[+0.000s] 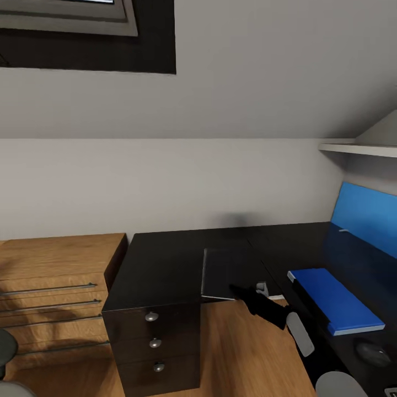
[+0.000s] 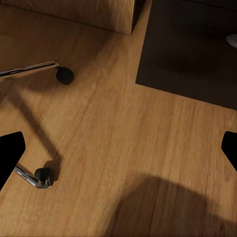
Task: In the bedroom, organize the workspace by keeping the computer under the desk, ensuring the monitor is on the desk, placing the keyboard on the desk next to the monitor, placing the mouse on the desk next to the keyboard, moving the folder from the swivel chair onto the desk next to the mouse, stacking the notebook on top of the folder with the pen on top of the notebook, and positioning the swivel chair next to the desk.
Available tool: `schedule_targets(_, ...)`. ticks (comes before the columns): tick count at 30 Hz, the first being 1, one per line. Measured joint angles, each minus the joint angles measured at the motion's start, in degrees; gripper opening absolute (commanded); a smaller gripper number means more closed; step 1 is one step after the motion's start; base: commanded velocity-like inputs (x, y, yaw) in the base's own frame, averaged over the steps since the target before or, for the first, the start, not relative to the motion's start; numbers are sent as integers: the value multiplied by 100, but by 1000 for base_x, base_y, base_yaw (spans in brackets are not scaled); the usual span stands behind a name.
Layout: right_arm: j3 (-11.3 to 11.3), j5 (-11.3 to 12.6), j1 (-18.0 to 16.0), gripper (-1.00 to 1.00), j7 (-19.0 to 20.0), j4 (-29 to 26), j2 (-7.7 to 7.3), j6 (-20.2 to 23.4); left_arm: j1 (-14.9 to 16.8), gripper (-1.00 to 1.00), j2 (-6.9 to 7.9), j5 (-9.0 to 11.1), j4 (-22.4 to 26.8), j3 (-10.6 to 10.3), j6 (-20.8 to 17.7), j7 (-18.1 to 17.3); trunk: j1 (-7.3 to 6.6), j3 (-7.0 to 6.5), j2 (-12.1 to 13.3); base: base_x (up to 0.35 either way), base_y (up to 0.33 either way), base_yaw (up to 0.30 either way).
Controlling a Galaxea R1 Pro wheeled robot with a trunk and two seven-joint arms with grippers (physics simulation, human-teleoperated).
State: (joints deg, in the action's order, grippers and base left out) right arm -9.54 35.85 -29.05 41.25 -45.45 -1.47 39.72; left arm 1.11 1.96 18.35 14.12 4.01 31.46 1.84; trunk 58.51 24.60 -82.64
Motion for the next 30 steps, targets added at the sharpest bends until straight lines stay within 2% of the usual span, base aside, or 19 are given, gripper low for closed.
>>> schedule_targets(4,-33,119,-4,-100,-296,-278,-14,386,0,100,0,0,-3,0,-3,0,0,0,0,0,0,0)
schedule_targets(7,-67,167,-14,-100,-556,-575,-87,658,0,100,1,0,-4,0,-4,0,0,0,0,0,0,0)
schedule_targets(9,-100,182,-20,-100,-890,-801,-194,852,0,100,0,0,-4,0,-4,-2,0,0,0,0,0,0)
schedule_targets(10,-156,218,-23,-100,-1109,-896,-255,954,-1,100,0,0,-4,0,-4,-3,0,0,0,0,0,0)
schedule_targets(14,-405,458,-25,-100,-1470,-1026,-347,1122,0,100,0,0,-4,0,-4,-3,0,0,0,0,0,0)
schedule_targets(20,-543,571,-25,-100,-1565,-1062,-368,1157,0,100,0,0,-5,0,-6,0,0,0,0,0,0,0)
schedule_targets(30,-711,604,-25,-100,-1587,-1071,-390,1151,0,100,5,0,-5,0,-4,-3,0,34,0,0,0,0)
